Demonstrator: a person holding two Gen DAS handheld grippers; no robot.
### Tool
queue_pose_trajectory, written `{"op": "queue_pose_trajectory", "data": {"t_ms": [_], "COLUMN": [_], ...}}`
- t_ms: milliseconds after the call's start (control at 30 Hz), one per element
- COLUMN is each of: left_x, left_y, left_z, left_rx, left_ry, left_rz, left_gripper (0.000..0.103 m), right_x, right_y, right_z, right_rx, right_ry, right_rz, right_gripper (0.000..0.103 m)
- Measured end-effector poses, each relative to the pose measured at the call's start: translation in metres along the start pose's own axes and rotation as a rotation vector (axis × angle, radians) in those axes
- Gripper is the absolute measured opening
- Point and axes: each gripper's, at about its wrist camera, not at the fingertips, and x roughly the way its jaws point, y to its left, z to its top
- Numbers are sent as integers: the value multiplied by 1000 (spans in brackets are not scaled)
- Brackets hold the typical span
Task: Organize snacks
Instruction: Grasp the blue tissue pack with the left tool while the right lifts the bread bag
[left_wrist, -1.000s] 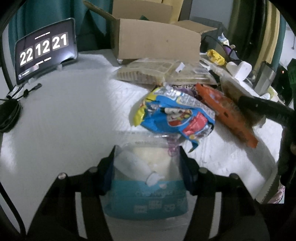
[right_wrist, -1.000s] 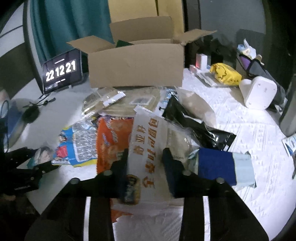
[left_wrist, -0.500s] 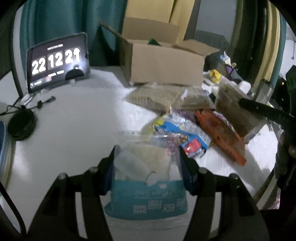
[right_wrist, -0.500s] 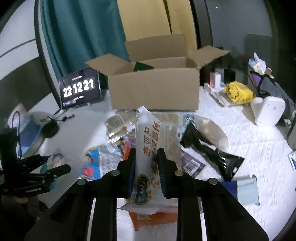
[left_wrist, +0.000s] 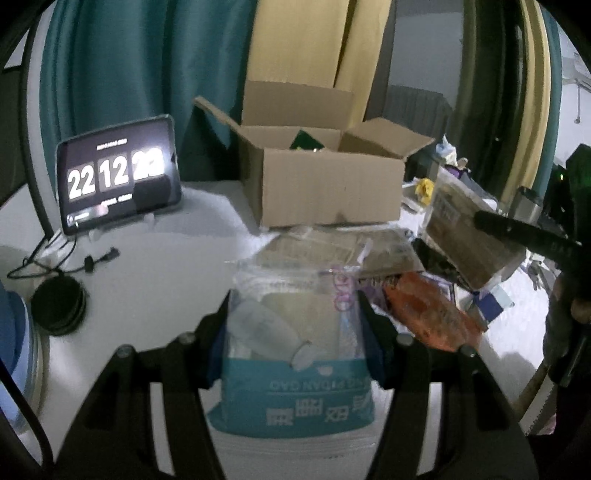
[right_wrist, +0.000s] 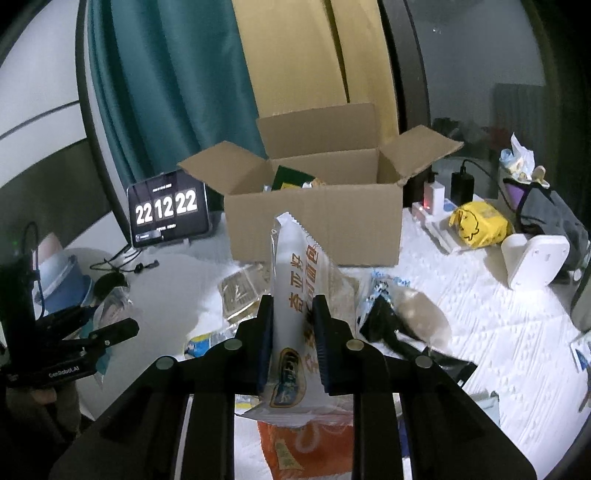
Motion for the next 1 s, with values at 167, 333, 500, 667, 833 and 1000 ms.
{"op": "queue_pose_trajectory", "data": {"t_ms": [167,333,500,667,833,1000], "left_x": [2,7,15,25,34,41], "left_y": [-2,-1,2,6,11,12], "left_z": [18,38,52,63,79,99], "left_rx": [14,22,17,12,16,35], "left_ry": [-35,-68,-85,-90,-114,-158], "left_rz": [0,4,11,15,18,23], "left_gripper": [61,61,61,61,61,61], "right_x": [1,4,10,18,26,34], "right_y": [-7,-14,-21,-29,-34,-37], "right_z": [12,25,37,46,57,74], "right_rx": [7,10,8,15,15,6], "right_ry": [-22,-45,-64,-74,-88,-112], "right_rz": [-1,-4,-7,-12,-14,-10], "right_gripper": [22,22,22,22,22,22]}}
